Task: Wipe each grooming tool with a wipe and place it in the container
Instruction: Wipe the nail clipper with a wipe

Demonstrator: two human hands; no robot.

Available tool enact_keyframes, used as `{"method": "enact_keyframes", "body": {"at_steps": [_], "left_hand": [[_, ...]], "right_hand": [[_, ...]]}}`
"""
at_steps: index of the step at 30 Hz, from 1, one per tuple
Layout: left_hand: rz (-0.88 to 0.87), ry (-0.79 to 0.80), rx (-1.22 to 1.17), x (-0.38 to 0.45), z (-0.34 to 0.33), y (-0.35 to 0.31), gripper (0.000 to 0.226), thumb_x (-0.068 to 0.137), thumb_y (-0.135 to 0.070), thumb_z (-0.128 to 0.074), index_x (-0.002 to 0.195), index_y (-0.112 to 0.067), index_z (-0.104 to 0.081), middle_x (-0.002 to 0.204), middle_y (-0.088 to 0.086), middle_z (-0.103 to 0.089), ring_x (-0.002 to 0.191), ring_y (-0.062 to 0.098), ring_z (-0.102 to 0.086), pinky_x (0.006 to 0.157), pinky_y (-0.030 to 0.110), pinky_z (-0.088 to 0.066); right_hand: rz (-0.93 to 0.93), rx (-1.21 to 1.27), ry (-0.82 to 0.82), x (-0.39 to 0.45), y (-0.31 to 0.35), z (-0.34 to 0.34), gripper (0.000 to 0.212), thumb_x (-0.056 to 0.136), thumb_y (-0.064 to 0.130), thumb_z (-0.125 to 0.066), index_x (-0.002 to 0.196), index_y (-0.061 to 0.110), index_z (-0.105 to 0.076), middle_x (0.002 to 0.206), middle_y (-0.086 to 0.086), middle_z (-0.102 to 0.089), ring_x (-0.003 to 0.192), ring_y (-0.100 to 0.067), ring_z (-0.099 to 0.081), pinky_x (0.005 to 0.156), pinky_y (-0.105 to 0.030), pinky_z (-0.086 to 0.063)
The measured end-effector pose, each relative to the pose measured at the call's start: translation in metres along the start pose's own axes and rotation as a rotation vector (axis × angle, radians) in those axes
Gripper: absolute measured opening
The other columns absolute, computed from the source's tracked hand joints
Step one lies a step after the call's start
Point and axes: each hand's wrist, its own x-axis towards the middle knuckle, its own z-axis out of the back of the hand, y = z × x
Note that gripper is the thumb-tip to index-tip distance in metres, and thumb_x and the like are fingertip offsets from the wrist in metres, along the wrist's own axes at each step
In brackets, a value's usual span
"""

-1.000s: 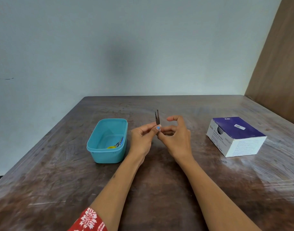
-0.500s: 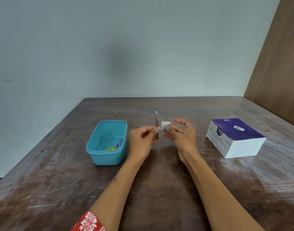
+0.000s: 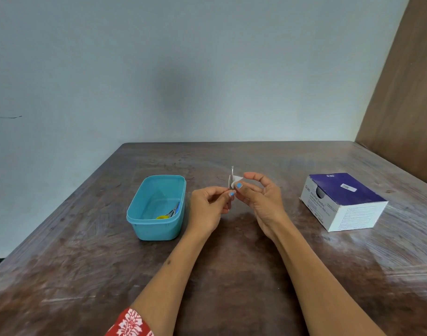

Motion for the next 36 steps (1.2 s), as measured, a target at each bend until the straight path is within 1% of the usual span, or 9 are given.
{"method": "enact_keyframes", "body": {"at_steps": [3,6,9,15,21,24,30,34,36], "left_hand": [[-0.016,0.079,0.044,-0.0024,0.0008,-0.0013,0.010,0.085,-0.014,-0.063,0.090,-0.011,-0.071,0.073,0.001,-0.068,0.067,0.010,-0.063,0.061,0.019,-0.056],[0.025,0.164,0.070,-0.0036,-0.0002,-0.0026,0.012,0.083,-0.016,-0.066,0.091,-0.010,-0.071,0.072,0.002,-0.068,0.064,0.011,-0.064,0.059,0.020,-0.056],[0.052,0.213,0.081,-0.0050,-0.0028,-0.0030,0.011,0.081,-0.016,-0.068,0.090,-0.010,-0.071,0.071,0.002,-0.068,0.060,0.010,-0.064,0.057,0.020,-0.056],[-0.015,0.097,0.067,-0.0046,-0.0008,-0.0026,0.012,0.084,-0.015,-0.065,0.092,-0.009,-0.072,0.072,0.003,-0.068,0.064,0.011,-0.064,0.059,0.019,-0.056],[0.038,0.204,0.124,-0.0044,-0.0022,-0.0035,0.015,0.082,-0.014,-0.067,0.094,-0.006,-0.071,0.070,0.002,-0.067,0.056,0.006,-0.064,0.055,0.017,-0.055],[-0.010,0.156,0.167,-0.0056,-0.0034,-0.0025,0.014,0.082,-0.015,-0.068,0.093,-0.008,-0.072,0.068,-0.002,-0.067,0.058,0.005,-0.064,0.058,0.018,-0.056],[-0.014,0.099,0.131,-0.0038,-0.0016,-0.0016,0.012,0.083,-0.016,-0.067,0.093,-0.012,-0.072,0.075,0.004,-0.070,0.067,0.017,-0.068,0.066,0.030,-0.059],[0.029,0.163,0.091,-0.0046,-0.0047,-0.0026,0.014,0.080,-0.012,-0.070,0.092,-0.007,-0.071,0.072,0.001,-0.068,0.056,0.005,-0.063,0.059,0.020,-0.057],[0.036,0.158,0.073,-0.0048,-0.0054,-0.0020,0.013,0.079,-0.009,-0.070,0.092,-0.007,-0.070,0.072,0.002,-0.067,0.058,0.005,-0.064,0.060,0.019,-0.056]], "right_hand": [[0.009,-0.021,-0.024,-0.0010,0.0003,-0.0007,0.030,0.075,-0.002,-0.070,0.097,0.012,-0.056,0.078,-0.009,-0.072,0.075,-0.019,-0.070,0.078,-0.031,-0.057],[0.019,0.016,-0.093,-0.0006,0.0012,0.0001,0.031,0.076,-0.004,-0.069,0.096,0.014,-0.055,0.080,-0.014,-0.071,0.078,-0.026,-0.068,0.078,-0.038,-0.055],[0.022,0.091,-0.133,0.0002,0.0029,0.0023,0.033,0.077,-0.006,-0.068,0.096,0.015,-0.052,0.077,-0.013,-0.071,0.076,-0.024,-0.068,0.077,-0.038,-0.053],[-0.002,-0.016,-0.085,-0.0026,0.0017,-0.0022,0.039,0.072,-0.006,-0.073,0.097,0.014,-0.052,0.075,-0.011,-0.071,0.071,-0.022,-0.068,0.076,-0.036,-0.056],[0.039,-0.029,-0.175,-0.0023,0.0036,0.0001,0.042,0.070,-0.002,-0.076,0.100,0.016,-0.052,0.080,-0.012,-0.071,0.074,-0.020,-0.068,0.075,-0.032,-0.056],[0.059,-0.061,-0.174,-0.0029,0.0042,-0.0003,0.042,0.070,0.000,-0.077,0.101,0.015,-0.052,0.074,-0.005,-0.071,0.066,-0.010,-0.068,0.072,-0.026,-0.055],[0.041,-0.110,-0.110,-0.0035,-0.0006,-0.0018,0.044,0.068,0.001,-0.079,0.101,0.016,-0.053,0.070,-0.003,-0.073,0.068,-0.013,-0.069,0.089,-0.040,-0.052],[0.059,-0.060,-0.181,-0.0025,0.0011,0.0001,0.045,0.068,0.003,-0.079,0.102,0.017,-0.052,0.070,-0.002,-0.072,0.065,-0.007,-0.067,0.087,-0.036,-0.051],[0.054,-0.056,-0.184,-0.0025,0.0020,-0.0003,0.044,0.068,0.005,-0.079,0.100,0.019,-0.052,0.075,-0.004,-0.071,0.067,-0.009,-0.068,0.087,-0.036,-0.051]]}}
